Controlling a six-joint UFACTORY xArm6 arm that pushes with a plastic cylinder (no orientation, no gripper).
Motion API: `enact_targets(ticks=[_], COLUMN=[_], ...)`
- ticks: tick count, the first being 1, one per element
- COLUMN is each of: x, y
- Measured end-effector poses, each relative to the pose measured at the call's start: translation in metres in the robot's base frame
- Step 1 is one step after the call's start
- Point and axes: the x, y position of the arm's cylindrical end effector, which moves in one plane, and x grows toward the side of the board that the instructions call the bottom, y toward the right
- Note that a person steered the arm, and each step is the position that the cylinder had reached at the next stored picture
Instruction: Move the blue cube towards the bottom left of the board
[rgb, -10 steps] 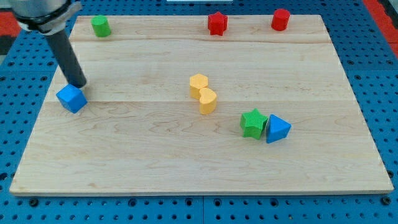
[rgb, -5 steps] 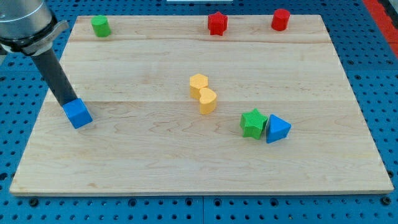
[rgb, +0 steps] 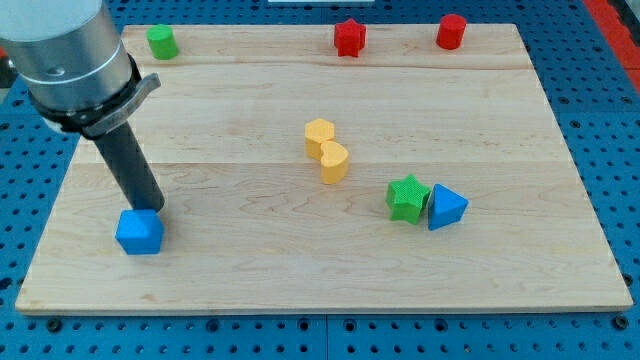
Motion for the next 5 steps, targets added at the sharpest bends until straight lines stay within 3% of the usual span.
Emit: enact_targets(ticks=[2,3,5], x=[0.015,0.006,0.006], y=[0.001,0.052,0.064])
